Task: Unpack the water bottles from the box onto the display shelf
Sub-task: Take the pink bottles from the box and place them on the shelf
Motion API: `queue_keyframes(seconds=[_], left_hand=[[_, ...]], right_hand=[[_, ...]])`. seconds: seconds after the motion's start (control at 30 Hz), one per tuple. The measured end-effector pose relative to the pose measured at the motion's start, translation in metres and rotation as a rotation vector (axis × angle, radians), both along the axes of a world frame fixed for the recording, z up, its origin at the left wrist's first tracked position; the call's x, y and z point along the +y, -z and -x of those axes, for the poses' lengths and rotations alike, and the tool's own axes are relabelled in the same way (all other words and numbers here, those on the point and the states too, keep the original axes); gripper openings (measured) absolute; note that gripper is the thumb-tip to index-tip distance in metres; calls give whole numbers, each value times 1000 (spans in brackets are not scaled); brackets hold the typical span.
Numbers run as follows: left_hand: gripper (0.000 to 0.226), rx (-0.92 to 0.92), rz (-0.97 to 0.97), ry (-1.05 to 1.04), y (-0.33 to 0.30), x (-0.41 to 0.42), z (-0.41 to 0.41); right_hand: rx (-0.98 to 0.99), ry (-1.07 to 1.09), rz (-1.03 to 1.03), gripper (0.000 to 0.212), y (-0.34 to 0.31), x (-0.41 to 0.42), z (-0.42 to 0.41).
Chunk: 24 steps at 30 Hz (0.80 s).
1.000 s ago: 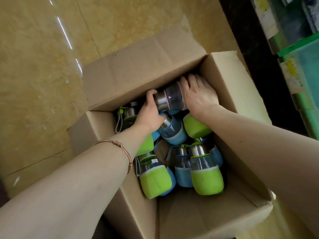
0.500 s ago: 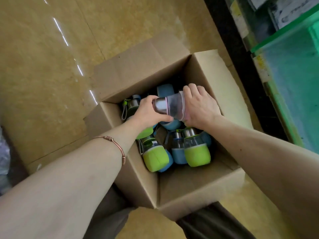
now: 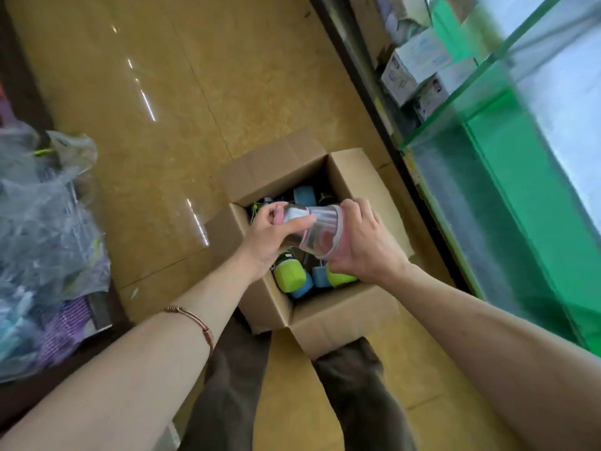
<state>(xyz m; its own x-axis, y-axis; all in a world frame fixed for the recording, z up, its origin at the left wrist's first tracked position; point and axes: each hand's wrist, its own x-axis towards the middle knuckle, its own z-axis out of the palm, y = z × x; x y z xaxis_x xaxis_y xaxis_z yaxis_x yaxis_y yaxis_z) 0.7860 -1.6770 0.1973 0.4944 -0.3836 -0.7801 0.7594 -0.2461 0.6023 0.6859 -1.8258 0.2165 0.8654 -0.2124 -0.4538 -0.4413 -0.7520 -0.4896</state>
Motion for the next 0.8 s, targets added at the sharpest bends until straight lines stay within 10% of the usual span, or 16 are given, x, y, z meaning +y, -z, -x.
queue_keyframes(seconds=[0.57,0.8], left_hand=[[59,-392,380,261,-257,18,43],[97,-530,487,366,-361,10,73]], right_hand=[[-278,435,111,93,-258,64,81],[-425,504,226,89,-361,71,128]])
